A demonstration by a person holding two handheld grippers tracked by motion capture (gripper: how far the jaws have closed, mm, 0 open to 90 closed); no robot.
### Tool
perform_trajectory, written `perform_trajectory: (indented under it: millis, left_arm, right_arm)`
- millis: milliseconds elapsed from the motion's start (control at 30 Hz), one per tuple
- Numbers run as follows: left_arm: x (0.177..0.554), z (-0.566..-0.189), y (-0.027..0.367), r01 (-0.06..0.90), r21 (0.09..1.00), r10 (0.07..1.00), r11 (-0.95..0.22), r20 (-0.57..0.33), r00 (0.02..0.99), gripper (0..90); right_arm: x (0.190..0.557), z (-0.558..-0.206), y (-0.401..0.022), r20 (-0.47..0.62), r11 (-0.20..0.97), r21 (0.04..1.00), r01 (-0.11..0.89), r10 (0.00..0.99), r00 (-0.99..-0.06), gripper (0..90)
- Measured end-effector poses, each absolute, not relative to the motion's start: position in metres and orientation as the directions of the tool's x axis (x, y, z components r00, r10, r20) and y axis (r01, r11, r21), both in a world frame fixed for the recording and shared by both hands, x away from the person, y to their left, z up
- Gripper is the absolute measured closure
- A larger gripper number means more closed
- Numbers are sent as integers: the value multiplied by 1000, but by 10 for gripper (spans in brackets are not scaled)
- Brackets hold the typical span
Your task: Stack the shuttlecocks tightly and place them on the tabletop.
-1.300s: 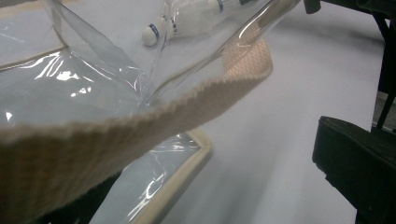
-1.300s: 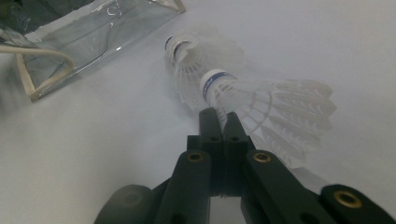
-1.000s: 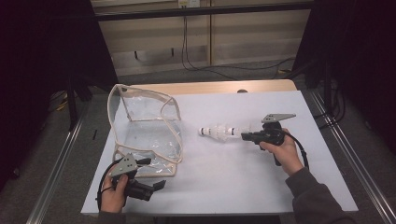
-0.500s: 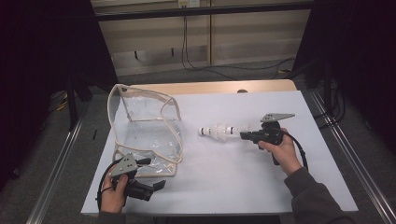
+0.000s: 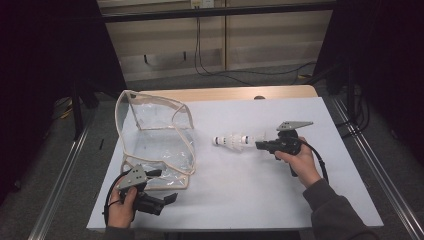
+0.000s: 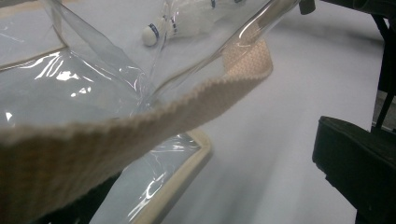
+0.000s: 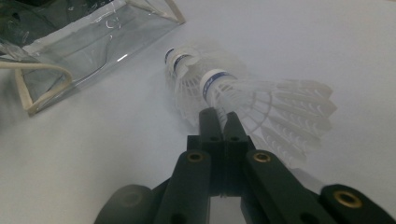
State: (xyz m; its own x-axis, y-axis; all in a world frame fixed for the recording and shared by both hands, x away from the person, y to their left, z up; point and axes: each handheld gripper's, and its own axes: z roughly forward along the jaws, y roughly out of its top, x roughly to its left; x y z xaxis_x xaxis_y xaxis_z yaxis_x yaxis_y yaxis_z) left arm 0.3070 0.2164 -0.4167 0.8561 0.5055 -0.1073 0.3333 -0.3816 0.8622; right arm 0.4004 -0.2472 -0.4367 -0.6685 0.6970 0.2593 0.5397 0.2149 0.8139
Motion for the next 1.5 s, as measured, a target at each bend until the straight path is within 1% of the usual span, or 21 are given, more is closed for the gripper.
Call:
perform_trajectory:
  millis: [1500]
  left_arm:
    - [307,-416,217,333,861,506,-385,-105,856,25]
  right_arm:
    - [405,-440,-240,242,227,814,534,704,-667,900]
